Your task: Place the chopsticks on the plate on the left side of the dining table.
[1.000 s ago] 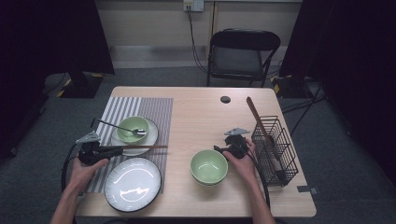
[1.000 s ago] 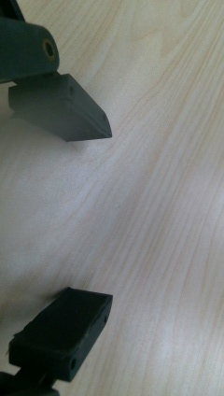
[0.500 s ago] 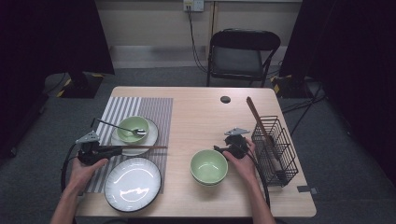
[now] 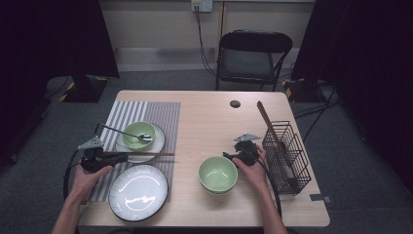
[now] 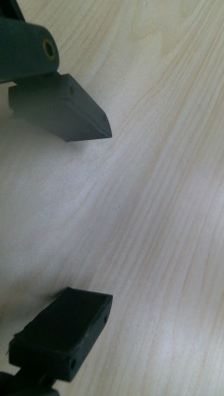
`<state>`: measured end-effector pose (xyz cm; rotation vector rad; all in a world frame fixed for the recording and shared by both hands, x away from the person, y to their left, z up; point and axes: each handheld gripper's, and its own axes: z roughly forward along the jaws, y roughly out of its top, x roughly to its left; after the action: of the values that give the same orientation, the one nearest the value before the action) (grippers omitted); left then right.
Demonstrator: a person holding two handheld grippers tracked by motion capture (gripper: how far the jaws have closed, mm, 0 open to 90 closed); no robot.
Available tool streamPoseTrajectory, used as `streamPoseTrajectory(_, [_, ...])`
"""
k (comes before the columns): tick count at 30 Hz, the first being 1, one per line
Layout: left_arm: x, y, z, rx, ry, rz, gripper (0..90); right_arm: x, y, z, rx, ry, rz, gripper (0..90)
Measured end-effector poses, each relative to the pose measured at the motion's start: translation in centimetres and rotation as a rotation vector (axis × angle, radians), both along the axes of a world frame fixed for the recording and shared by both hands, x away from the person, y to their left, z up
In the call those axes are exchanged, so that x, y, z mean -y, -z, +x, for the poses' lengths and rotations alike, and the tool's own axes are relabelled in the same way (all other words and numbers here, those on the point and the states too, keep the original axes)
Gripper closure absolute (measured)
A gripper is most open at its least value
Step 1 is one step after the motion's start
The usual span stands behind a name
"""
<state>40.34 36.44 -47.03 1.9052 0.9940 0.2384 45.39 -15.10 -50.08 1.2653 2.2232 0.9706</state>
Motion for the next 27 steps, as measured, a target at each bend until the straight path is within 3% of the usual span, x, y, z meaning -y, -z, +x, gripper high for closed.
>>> streamPoseTrajectory(4, [-0.7, -1.2, -0.3, 0.017, -0.025, -0.021, 75.5, 0.0, 0.0, 0.0, -0.001, 0.0, 0.0, 16.6])
streamPoseTrajectory(7, [-2.4, -2.0, -0.8, 0.034, -0.063, -0.064, 75.4, 0.0, 0.0, 0.0, 0.0, 0.0, 0.0, 16.6])
streamPoseTrajectory(10, [-4.3, -2.3, -1.5, 0.054, -0.117, -0.093, 74.2, 0.0, 0.0, 0.0, 0.0, 0.0, 0.0, 16.6])
streamPoseTrajectory(13, [-5.2, -2.1, -1.6, 0.059, -0.138, -0.098, 70.3, 0.0, 0.0, 0.0, -0.001, 0.0, 0.0, 16.6])
streamPoseTrajectory(14, [-5.6, -1.8, -1.6, 0.059, -0.166, -0.088, 68.8, 0.0, 0.0, 0.0, 0.0, 0.0, 0.0, 16.6])
streamPoseTrajectory(18, [-5.8, -0.9, -1.4, 0.038, -0.18, -0.053, 63.5, 0.0, 0.0, 0.0, 0.0, 0.0, 0.0, 16.6])
streamPoseTrajectory(19, [-5.7, -0.4, -1.3, 0.024, -0.189, -0.022, 60.9, 0.0, 0.0, 0.0, -0.001, 0.0, 0.0, 16.6])
streamPoseTrajectory(21, [-5.9, -0.2, -1.3, 0.019, -0.201, 0.001, 55.5, 0.0, 0.0, 0.0, 0.0, 0.0, 0.0, 16.6])
streamPoseTrajectory(27, [-6.2, 0.6, -1.3, 0.003, -0.225, 0.034, 41.9, 0.0, 0.0, 0.0, 0.0, 0.0, 0.0, 16.6])
